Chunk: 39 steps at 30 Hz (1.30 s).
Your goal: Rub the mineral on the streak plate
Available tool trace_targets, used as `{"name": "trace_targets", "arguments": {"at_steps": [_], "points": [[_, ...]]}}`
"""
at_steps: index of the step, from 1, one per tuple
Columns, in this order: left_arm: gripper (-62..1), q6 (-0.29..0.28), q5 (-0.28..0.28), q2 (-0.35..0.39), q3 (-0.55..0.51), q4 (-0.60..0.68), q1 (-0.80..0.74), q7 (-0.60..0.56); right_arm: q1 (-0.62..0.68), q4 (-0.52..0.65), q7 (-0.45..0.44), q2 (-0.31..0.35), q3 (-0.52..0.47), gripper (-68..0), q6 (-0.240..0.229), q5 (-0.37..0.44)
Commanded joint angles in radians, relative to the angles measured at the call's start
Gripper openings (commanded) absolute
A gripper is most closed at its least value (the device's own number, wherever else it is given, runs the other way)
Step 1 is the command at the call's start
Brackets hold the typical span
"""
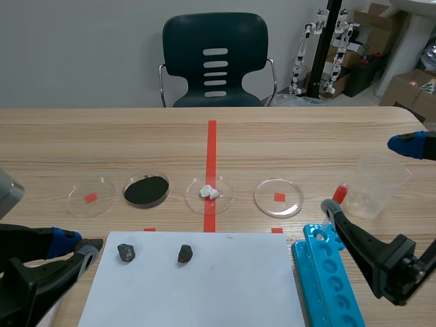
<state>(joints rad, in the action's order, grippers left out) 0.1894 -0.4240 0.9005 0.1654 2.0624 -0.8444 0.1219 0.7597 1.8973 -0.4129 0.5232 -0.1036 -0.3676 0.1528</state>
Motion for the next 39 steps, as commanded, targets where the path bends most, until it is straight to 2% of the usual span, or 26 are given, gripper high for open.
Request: {"name": "trace_targets", "arguments": {"at_steps": [1, 21, 23, 26, 29, 34, 36, 39], "points": [[-48.1, -0.001, 0.001, -0.005, 0.008, 0.018, 0.006, -0.018, -0.006, 0.013, -0.011, 0.000, -0.007, 0.4, 0.000, 0.011], [-48.1, 0.003, -0.002, -0.005, 0.008, 0.018, 0.006, -0.017, -0.006, 0.013, 0.000, 0.000, -0.007, 0.4, 0.000, 0.011], [-48.1, 0.004, -0.023, -0.005, 0.008, 0.018, 0.017, 0.004, -0.006, 0.013, 0.005, 0.000, -0.007, 0.4, 0.000, 0.011], [-48.1, 0.010, -0.077, -0.005, 0.008, 0.016, 0.048, 0.085, -0.006, 0.013, 0.005, 0.000, -0.007, 0.4, 0.000, 0.011], [-48.1, 0.011, -0.134, -0.005, 0.008, 0.007, 0.085, 0.119, -0.006, 0.013, 0.005, 0.000, -0.007, 0.4, 0.000, 0.011], [-48.1, 0.064, -0.208, -0.007, 0.008, -0.018, 0.168, 0.190, -0.006, 0.013, 0.004, 0.000, -0.007, 0.4, 0.000, 0.011], [-48.1, 0.063, -0.244, -0.017, 0.008, -0.040, 0.208, 0.230, -0.006, 0.013, 0.003, 0.000, -0.007, 0.4, 0.000, 0.011], [-48.1, 0.063, -0.266, -0.055, 0.008, -0.093, 0.275, 0.310, -0.006, 0.013, 0.003, 0.000, -0.007, 0.4, 0.000, 0.011]]}}
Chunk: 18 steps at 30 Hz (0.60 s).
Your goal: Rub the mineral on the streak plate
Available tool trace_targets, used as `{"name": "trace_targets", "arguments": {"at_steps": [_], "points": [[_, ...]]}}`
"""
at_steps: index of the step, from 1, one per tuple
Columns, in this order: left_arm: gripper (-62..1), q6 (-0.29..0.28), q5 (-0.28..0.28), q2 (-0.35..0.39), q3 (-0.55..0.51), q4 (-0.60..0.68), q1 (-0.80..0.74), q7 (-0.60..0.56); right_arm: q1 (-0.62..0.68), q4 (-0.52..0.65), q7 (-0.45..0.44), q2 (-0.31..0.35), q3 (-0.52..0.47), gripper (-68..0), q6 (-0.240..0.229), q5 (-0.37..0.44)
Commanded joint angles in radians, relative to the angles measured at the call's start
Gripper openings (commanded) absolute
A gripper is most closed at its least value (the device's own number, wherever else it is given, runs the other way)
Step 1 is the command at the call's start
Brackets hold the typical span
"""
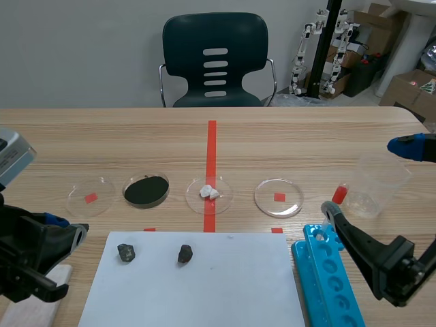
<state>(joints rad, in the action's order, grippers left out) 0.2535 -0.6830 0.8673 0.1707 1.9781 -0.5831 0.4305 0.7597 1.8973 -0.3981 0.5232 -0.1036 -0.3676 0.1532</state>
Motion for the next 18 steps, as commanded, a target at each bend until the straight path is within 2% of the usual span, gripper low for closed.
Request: {"name": "trace_targets", "arguments": {"at_steps": [1, 10, 18], "points": [[-48.1, -0.001, -0.010, -0.035, 0.003, -0.029, 0.036, 0.025, -0.006, 0.013, -0.011, 0.000, -0.007, 0.4, 0.000, 0.011], [-48.1, -0.014, -0.009, -0.167, 0.003, -0.227, 0.222, 0.251, -0.007, 0.013, -0.011, 0.000, -0.007, 0.4, 0.000, 0.011], [-48.1, -0.039, -0.009, -0.224, 0.003, -0.367, 0.354, 0.430, -0.009, 0.013, -0.011, 0.000, -0.007, 0.4, 0.000, 0.011]]}}
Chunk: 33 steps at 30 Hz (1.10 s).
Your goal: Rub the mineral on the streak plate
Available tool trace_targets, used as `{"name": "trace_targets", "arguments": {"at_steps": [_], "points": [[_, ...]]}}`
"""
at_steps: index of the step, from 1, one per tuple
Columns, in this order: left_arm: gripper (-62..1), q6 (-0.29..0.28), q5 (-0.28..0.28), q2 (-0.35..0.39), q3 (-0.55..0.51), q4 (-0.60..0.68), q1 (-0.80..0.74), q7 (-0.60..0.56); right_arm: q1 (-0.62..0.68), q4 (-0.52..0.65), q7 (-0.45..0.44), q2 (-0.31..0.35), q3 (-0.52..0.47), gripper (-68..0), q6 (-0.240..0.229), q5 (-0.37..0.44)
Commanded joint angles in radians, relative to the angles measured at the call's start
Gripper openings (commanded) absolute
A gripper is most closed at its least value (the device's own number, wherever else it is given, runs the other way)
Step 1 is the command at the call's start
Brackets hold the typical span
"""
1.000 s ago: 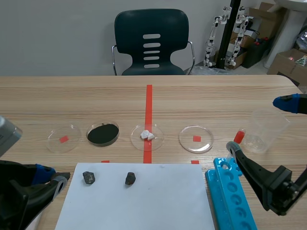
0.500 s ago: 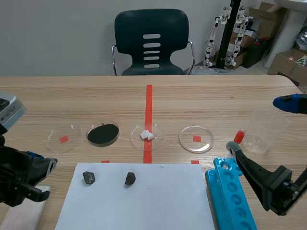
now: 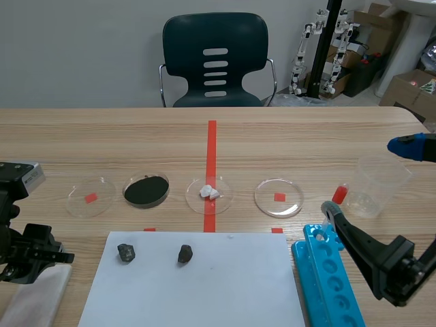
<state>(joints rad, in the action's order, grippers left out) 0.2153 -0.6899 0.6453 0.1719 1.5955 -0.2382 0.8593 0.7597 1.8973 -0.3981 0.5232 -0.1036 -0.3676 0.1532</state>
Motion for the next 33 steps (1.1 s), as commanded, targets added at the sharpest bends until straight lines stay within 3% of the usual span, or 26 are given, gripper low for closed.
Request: {"name": "trace_targets", "arguments": {"at_steps": [1, 13, 33], "points": [[-48.1, -0.001, -0.002, -0.006, 0.002, 0.001, 0.024, 0.021, -0.009, 0.013, -0.011, 0.000, -0.007, 0.4, 0.000, 0.011], [-48.1, -0.021, -0.002, -0.046, 0.002, -0.111, 0.134, 0.220, -0.009, 0.013, -0.011, 0.000, -0.007, 0.4, 0.000, 0.011], [-48.1, -0.039, 0.025, -0.099, 0.002, -0.176, 0.142, 0.207, -0.009, 0.013, -0.011, 0.000, -0.006, 0.4, 0.000, 0.011]]}}
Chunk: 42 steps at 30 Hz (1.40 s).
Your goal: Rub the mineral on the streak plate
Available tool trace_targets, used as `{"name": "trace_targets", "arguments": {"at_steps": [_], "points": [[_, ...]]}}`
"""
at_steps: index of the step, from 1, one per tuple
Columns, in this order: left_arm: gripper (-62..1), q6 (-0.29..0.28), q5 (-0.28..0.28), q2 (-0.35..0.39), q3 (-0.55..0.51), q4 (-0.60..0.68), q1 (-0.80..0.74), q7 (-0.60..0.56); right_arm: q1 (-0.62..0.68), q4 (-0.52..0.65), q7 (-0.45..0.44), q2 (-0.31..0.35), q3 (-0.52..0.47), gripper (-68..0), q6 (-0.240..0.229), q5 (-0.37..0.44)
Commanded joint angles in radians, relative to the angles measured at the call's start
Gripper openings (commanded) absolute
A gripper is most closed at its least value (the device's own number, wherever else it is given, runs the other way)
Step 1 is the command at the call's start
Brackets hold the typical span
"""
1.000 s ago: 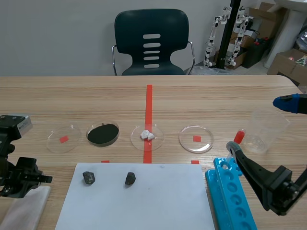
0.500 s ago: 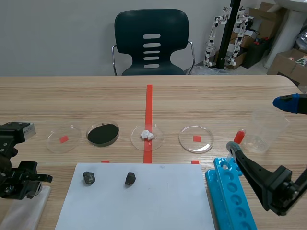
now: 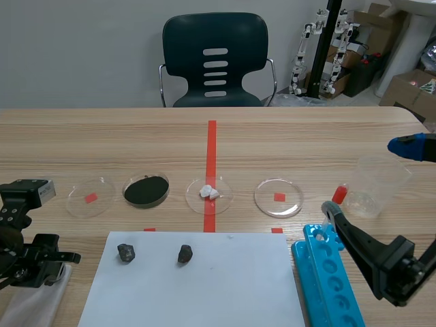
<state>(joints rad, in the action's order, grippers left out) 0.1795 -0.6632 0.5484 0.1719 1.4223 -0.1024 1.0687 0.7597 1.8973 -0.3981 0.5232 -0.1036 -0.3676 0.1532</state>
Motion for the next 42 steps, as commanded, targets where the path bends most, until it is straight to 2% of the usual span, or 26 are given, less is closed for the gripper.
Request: {"name": "trace_targets", "arguments": {"at_steps": [1, 5, 10, 13, 15, 19, 21, 24, 32, 40, 42], "points": [[-48.1, -0.003, 0.002, -0.002, 0.002, -0.006, 0.006, -0.002, -0.009, 0.013, -0.011, 0.000, -0.006, 0.4, 0.000, 0.011], [-48.1, -0.003, 0.017, -0.002, 0.002, -0.018, 0.006, -0.001, -0.009, 0.013, -0.011, 0.000, -0.006, 0.4, 0.000, 0.011], [-48.1, 0.029, 0.122, 0.001, 0.002, -0.018, 0.006, 0.040, -0.009, 0.013, -0.011, 0.000, -0.006, 0.4, 0.000, 0.011], [-48.1, 0.067, 0.201, 0.001, 0.002, -0.018, 0.006, 0.071, -0.009, 0.013, -0.011, 0.000, -0.006, 0.4, 0.000, 0.011], [-48.1, 0.073, 0.212, 0.001, 0.002, -0.018, 0.006, 0.074, -0.009, 0.013, -0.011, 0.000, -0.006, 0.4, 0.000, 0.011], [-48.1, 0.073, 0.211, 0.001, 0.002, -0.018, 0.006, 0.077, -0.009, 0.013, -0.011, 0.000, -0.006, 0.4, 0.000, 0.011], [-48.1, 0.070, 0.172, 0.001, 0.002, -0.018, 0.006, 0.075, -0.009, 0.013, -0.011, 0.000, -0.006, 0.4, 0.000, 0.011], [-48.1, 0.031, 0.104, 0.000, 0.002, -0.018, 0.006, 0.072, -0.009, 0.013, -0.011, 0.000, -0.006, 0.4, 0.000, 0.011], [-48.1, -0.031, 0.022, 0.000, 0.002, -0.018, 0.006, 0.047, -0.009, 0.013, -0.011, 0.000, -0.006, 0.4, 0.000, 0.011], [-48.1, -0.037, 0.016, 0.001, 0.002, -0.018, 0.006, 0.047, -0.009, 0.013, -0.011, 0.000, -0.006, 0.4, 0.000, 0.011], [-48.1, -0.034, 0.035, 0.001, 0.002, -0.018, 0.006, 0.051, -0.009, 0.013, -0.011, 0.000, -0.006, 0.4, 0.000, 0.011]]}}
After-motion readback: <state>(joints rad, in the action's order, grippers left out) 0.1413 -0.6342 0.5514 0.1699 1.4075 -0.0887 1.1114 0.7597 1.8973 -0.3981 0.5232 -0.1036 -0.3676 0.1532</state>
